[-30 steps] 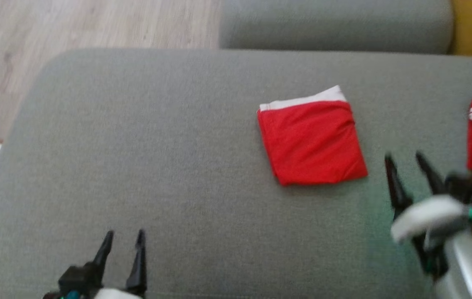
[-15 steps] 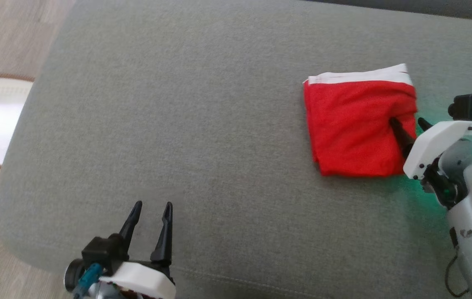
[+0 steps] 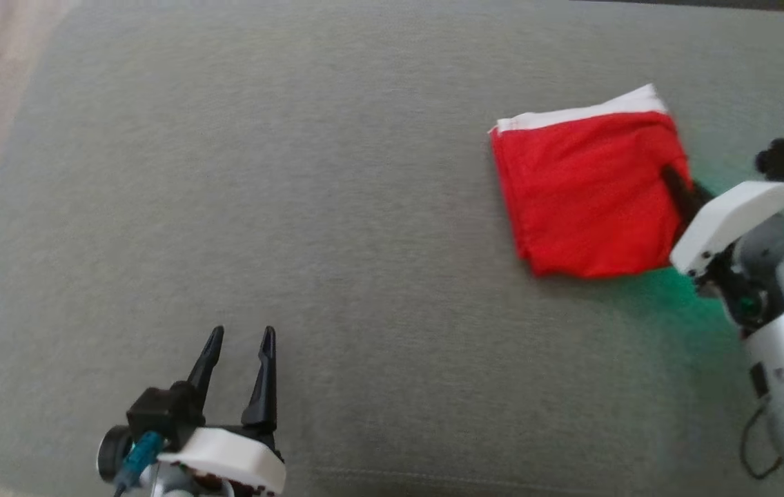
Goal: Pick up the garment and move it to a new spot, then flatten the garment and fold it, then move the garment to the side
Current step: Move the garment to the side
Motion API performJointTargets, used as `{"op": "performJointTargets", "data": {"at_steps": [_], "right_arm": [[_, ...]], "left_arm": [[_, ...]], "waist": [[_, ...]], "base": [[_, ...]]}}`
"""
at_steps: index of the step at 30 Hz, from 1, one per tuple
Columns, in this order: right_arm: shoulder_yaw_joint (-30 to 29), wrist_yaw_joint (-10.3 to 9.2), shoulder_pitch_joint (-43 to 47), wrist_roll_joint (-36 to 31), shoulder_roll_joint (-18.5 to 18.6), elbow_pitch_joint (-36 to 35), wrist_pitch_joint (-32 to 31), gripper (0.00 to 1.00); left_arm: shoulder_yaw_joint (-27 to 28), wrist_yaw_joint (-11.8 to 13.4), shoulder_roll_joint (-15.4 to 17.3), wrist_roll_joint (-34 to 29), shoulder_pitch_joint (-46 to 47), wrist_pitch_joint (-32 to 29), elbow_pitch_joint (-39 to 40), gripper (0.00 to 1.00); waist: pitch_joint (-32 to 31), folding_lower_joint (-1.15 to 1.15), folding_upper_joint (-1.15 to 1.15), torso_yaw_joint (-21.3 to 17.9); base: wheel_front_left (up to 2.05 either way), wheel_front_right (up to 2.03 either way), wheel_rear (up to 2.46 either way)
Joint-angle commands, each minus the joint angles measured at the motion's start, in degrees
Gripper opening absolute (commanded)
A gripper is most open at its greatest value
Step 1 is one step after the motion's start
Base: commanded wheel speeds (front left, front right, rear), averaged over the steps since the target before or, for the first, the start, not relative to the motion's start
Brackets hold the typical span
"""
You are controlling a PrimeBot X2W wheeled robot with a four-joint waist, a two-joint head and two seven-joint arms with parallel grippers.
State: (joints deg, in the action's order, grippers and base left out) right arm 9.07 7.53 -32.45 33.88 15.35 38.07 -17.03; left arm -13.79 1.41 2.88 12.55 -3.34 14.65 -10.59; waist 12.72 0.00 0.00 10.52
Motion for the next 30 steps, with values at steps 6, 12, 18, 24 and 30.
{"op": "performJointTargets", "data": {"at_steps": [6, 12, 18, 24, 30], "right_arm": [[-1.82, -0.04, -5.56, -0.54, 7.54, -4.48, 0.54, 0.00], [-7.44, -0.04, -8.13, -3.41, 13.67, -3.94, -1.28, 0.00], [-13.93, -0.04, -9.44, -9.49, 17.75, -0.16, -3.18, 0.00], [-19.52, -0.04, -10.28, -18.58, 20.59, 3.25, -2.45, 0.00], [-26.64, -0.04, -10.01, -32.83, 20.34, 6.19, 0.18, 1.00]], "left_arm": [[2.73, -1.46, -0.01, -2.43, 2.82, 0.35, 2.10, 1.00], [2.66, -2.12, -0.01, -3.25, 4.53, 0.35, 2.17, 1.00], [3.05, -2.29, -0.01, -3.88, 4.22, 0.35, 1.86, 1.00], [3.96, -2.48, -0.01, -4.40, 4.43, 0.35, 2.25, 1.00], [4.64, -2.44, -0.01, -4.50, 4.74, 0.35, 2.39, 1.00]], "waist": [[1.74, 0.00, 0.00, -9.91], [3.80, 0.00, 0.00, -11.70], [5.74, 0.00, 0.00, -10.95], [7.56, 0.00, 0.00, -9.64], [8.07, 0.00, 0.00, -9.06]], "base": [[0.00, 0.00, 0.00], [0.00, 0.00, 0.00], [0.00, 0.00, 0.00], [0.00, 0.00, 0.00], [0.00, 0.00, 0.00]]}}
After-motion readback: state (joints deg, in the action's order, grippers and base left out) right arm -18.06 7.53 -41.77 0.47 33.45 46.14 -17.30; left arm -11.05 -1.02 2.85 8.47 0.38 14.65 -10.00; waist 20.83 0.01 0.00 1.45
